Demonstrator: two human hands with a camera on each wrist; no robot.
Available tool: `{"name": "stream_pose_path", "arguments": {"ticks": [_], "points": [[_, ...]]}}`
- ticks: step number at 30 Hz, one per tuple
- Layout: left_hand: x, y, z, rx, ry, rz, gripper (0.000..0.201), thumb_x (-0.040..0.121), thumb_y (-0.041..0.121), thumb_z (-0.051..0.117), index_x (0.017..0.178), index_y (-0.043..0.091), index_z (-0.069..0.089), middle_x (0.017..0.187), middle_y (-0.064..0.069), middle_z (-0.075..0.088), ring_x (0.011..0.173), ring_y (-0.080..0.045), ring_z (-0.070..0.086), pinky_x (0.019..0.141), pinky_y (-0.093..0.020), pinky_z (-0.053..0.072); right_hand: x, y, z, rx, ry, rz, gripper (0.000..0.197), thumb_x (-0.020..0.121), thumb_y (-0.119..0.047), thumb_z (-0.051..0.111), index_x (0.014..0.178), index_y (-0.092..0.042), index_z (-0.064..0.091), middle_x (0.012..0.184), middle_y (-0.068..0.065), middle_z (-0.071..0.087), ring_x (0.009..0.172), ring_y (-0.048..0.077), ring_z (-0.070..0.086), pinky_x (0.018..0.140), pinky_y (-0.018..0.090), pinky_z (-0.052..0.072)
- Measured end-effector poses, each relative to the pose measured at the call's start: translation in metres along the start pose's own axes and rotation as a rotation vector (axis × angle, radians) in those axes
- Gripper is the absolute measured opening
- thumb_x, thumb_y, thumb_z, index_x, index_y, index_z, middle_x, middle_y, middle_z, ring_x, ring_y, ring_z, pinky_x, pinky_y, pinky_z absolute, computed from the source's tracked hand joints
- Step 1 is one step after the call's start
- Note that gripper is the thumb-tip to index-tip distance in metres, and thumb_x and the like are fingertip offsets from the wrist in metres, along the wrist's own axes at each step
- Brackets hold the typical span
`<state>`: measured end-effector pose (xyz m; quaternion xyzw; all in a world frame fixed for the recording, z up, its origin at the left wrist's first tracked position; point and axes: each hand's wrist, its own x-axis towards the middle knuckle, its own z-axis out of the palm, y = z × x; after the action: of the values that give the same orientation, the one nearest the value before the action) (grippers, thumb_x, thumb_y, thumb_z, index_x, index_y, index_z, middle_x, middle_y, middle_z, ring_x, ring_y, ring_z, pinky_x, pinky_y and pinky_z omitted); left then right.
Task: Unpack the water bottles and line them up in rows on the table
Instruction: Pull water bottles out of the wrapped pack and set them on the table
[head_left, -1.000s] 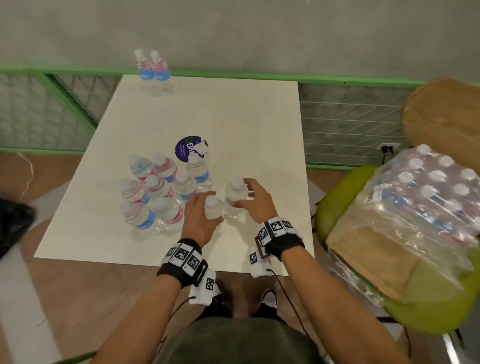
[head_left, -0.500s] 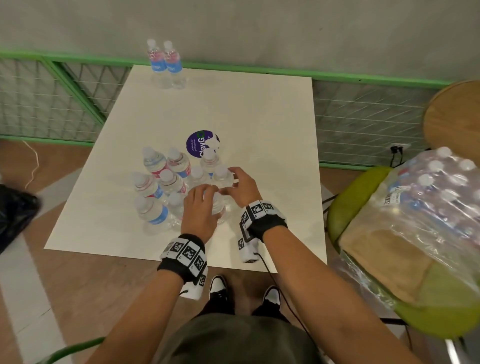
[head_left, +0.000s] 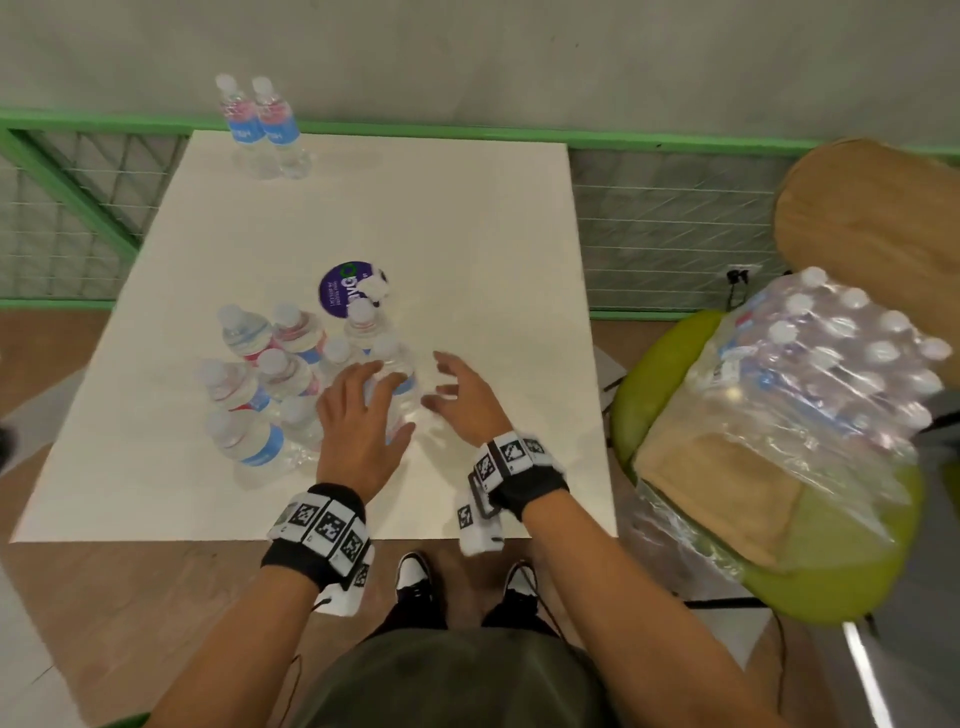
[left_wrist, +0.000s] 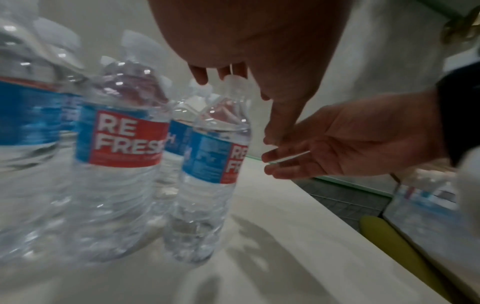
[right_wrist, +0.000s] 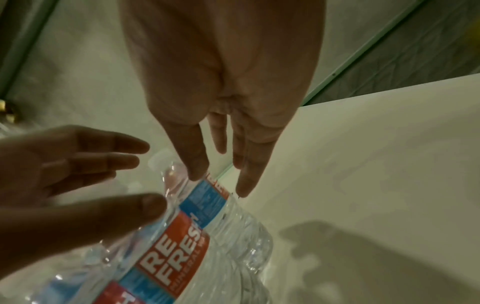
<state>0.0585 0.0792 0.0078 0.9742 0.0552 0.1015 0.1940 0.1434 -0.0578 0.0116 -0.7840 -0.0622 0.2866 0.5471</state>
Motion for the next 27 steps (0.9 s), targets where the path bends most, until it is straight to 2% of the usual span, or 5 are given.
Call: {"name": "stream_pose_path", "arguments": {"ticks": [6,11,17,22,27], "points": [[0.021,0.087,0.023,-0.174,-0.126,0.396,0.024,0.086,0.034,0.046,0.093,0.019,0.063,0.094,0.0,0.06,0.094,-0.021,0.05,0.081,-0.043,0.043,-0.093,0.07,-0.083,0.105,-0.039,0.178,0.026,0.089,0.005,0.046,0.1,-0.014,0.061,0.099,0.0,0.064,0.077,0.013,0.063,0.071,0.022,0.054],[0.027,0.191,0.066,-0.297,-0.718,0.565,0.027,0.087,0.038,0.043,0.101,0.024,0.062,0.1,0.007,0.062,0.095,-0.012,0.054,0.08,-0.036,0.048,-0.139,0.12,-0.2,-0.06,0.626,0.449,0.028,0.091,0.001,0.049,0.118,0.006,0.057,0.101,0.023,0.06,0.067,0.015,0.055,0.054,0.012,0.048],[0.046,0.274,0.116,-0.304,-0.869,0.658,0.032,0.089,0.026,0.053,0.121,0.023,0.053,0.128,0.004,0.051,0.117,-0.013,0.048,0.097,-0.03,0.04,-0.185,0.126,-0.262,-0.669,0.298,0.814,0.015,0.089,-0.021,0.05,0.09,-0.013,0.062,0.106,0.015,0.067,0.097,0.029,0.063,0.077,0.029,0.049],[0.057,0.287,0.129,-0.308,-0.884,0.627,0.038,0.088,0.028,0.055,0.126,0.026,0.049,0.134,0.004,0.043,0.123,-0.012,0.043,0.102,-0.035,0.039,-0.16,0.154,-0.292,-0.277,0.439,0.906,0.047,0.095,-0.026,0.043,0.14,-0.014,0.041,0.14,0.013,0.048,0.109,0.028,0.055,0.098,0.033,0.045],[0.064,0.279,0.131,-0.328,-0.879,0.587,0.039,0.086,0.036,0.052,0.124,0.028,0.048,0.129,0.009,0.042,0.116,-0.009,0.046,0.096,-0.041,0.045,-0.153,0.164,-0.294,-0.471,0.224,0.93,0.06,0.099,-0.033,0.036,0.15,-0.015,0.013,0.158,0.01,0.014,0.144,0.025,0.021,0.117,0.035,0.022]]}}
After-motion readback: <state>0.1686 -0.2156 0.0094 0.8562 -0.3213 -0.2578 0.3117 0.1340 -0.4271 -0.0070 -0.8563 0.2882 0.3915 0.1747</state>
